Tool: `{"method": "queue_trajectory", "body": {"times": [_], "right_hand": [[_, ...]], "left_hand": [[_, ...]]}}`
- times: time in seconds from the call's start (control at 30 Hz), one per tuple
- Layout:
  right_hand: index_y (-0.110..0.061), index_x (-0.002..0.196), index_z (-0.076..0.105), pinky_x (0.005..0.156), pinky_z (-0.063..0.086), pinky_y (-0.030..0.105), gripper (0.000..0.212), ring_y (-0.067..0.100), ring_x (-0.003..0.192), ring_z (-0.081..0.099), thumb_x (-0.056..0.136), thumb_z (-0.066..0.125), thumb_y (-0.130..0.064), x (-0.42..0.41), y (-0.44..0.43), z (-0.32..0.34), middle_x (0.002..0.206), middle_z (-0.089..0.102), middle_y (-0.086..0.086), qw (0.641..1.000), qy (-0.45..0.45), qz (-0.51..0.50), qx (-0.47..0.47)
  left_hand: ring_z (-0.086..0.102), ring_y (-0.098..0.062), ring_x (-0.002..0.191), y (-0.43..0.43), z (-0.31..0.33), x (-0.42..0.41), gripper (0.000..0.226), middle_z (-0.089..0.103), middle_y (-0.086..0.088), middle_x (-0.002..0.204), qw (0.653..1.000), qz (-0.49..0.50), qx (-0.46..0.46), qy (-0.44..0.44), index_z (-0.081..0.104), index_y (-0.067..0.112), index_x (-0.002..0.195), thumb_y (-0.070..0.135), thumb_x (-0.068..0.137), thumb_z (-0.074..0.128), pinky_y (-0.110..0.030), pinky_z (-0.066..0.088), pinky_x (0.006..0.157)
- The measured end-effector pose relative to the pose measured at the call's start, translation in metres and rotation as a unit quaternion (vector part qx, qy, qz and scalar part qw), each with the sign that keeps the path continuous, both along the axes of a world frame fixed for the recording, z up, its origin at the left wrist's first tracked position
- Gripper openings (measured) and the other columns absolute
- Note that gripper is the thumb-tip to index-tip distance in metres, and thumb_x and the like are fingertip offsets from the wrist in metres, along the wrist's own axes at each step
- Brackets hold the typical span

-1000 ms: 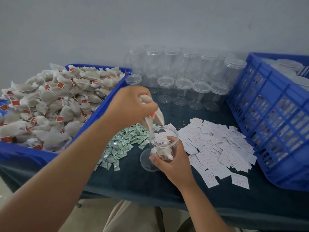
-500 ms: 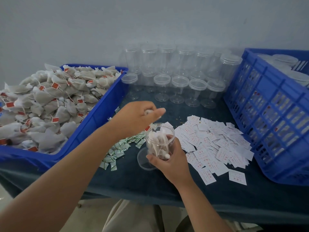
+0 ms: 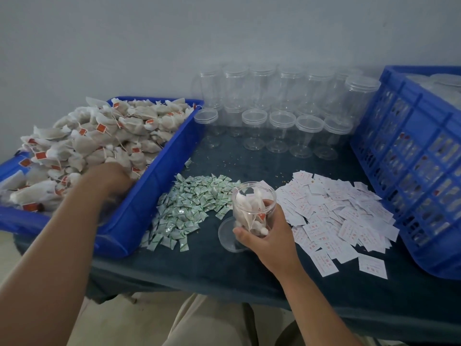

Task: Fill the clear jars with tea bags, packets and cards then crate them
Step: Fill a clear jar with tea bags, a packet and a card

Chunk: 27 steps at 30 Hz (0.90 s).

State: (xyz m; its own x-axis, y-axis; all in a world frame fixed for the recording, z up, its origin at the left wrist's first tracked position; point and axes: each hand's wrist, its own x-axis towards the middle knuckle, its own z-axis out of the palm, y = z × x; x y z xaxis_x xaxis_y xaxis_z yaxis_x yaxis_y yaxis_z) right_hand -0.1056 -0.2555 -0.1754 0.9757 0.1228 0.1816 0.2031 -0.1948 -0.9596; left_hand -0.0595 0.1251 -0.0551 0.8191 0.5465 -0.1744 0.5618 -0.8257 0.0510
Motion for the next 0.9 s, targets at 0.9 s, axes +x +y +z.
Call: {"method": "queue_trajectory", "body": {"times": [0.9], "right_hand": [[-0.053,0.127,0.054,0.093,0.057,0.031,0.070,0.001,0.114,0.071,0.069,0.093,-0.057,-0.003,0.001,0.002,0.124,0.073,-0.021,1.000,0.015,-0.012,0.013]], "left_hand": [[0.061,-0.011,0.085,-0.111,-0.079,-0.025,0.013,0.068,0.005,0.102,0.964,-0.236,-0.052,-0.110,0.067,0.031,0.096,0.042,0.096,0.073,-0.030,0.043,0.069]]}}
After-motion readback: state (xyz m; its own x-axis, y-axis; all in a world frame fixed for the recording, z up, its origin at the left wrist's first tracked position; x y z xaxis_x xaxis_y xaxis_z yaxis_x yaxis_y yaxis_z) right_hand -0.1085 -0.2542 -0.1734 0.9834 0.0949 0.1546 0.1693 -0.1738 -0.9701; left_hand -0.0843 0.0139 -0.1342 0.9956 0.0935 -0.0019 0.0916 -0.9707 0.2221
